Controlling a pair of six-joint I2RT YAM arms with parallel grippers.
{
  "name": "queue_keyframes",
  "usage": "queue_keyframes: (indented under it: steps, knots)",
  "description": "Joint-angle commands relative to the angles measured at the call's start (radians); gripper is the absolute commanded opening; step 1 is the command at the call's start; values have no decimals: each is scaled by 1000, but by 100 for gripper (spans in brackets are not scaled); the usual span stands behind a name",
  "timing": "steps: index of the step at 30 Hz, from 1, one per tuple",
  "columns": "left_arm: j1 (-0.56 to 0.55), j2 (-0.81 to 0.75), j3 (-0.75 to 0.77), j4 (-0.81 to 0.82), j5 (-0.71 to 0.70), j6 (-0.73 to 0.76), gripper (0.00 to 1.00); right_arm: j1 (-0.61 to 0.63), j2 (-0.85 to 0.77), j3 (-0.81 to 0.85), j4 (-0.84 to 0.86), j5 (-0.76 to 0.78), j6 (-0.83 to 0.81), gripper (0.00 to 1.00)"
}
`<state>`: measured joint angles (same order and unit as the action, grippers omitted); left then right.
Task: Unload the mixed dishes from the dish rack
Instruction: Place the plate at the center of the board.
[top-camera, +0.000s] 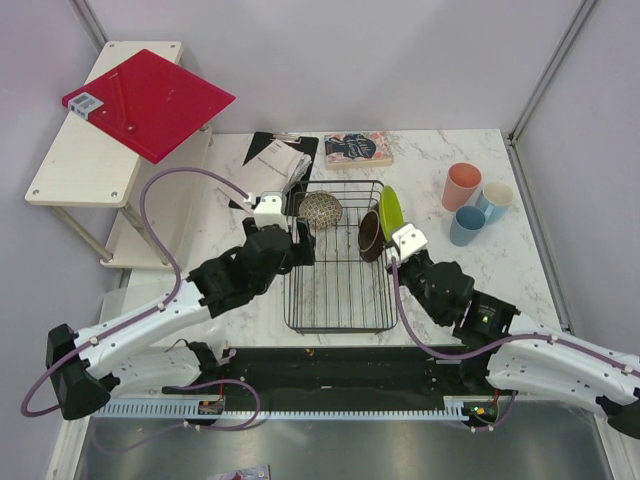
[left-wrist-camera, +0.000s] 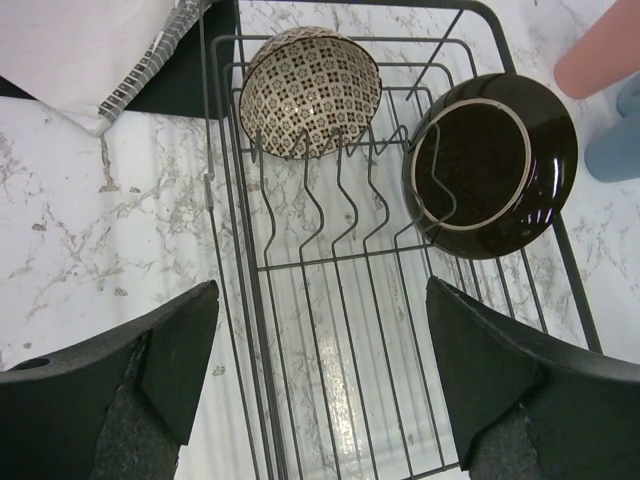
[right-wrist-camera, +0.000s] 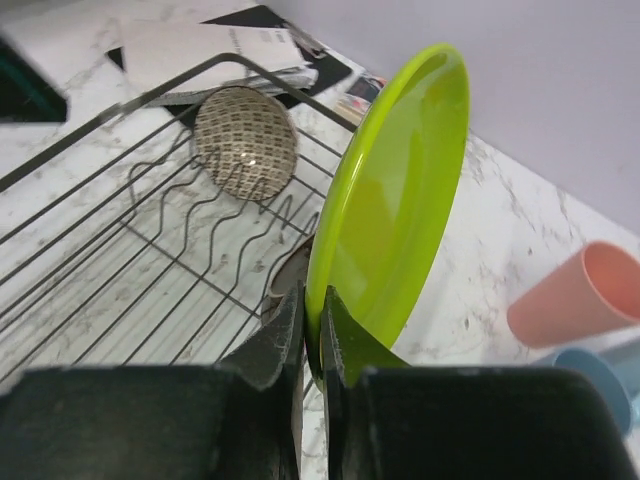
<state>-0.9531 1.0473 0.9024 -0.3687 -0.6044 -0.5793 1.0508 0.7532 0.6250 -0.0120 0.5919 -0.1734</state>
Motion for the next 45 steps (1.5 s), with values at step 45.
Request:
queue_keyframes:
  steps: [45]
  knots:
    - [109, -29, 178, -182, 756, 357, 92, 764, 215, -99, 155, 462, -900, 0]
